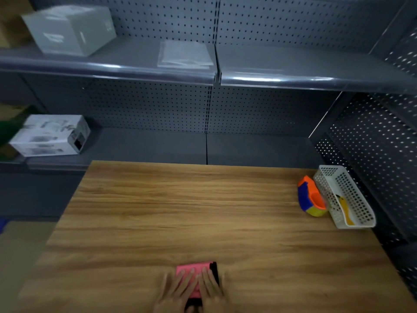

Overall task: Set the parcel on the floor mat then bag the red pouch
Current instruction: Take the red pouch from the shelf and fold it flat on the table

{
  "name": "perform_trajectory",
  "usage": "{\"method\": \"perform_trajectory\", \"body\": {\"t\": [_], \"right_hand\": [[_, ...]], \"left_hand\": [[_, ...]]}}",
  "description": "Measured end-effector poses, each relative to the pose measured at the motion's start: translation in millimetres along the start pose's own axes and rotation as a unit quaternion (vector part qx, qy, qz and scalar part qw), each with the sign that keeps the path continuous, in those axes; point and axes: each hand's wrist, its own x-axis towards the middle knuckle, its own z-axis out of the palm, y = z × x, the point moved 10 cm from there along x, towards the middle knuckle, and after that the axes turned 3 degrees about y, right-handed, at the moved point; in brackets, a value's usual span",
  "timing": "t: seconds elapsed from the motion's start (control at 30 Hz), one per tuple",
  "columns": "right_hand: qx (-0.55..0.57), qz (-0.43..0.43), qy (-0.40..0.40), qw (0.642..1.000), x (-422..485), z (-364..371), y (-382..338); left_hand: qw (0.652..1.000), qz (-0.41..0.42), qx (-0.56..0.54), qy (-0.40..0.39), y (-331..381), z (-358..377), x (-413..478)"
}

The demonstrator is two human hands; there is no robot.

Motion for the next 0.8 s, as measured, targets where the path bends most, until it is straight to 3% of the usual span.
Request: {"method": "perform_trajectory", "body": {"t": [0.1, 0.27, 0.43, 0.8], "right_hand": [[0.016, 0.008, -0.025, 1.0, 30, -5, 6], [-0.08, 0.013, -0.066, 0.994, 40, 18, -18], [-0.198, -0.066, -0.048, 0.977, 81, 6, -29], [-0.152, -0.017, -0.102, 0.983, 188, 1, -17]], "left_hand": [[1.0, -0.009, -0.012, -0.022, -11, -3, 9], [0.992, -0.018, -0.095, -0.085, -30, -12, 45], [0.987, -0.053, -0.102, -0.11, -47, -24, 80], [0.988, -0.077, -0.093, -0.101, -96, -41, 182]]}}
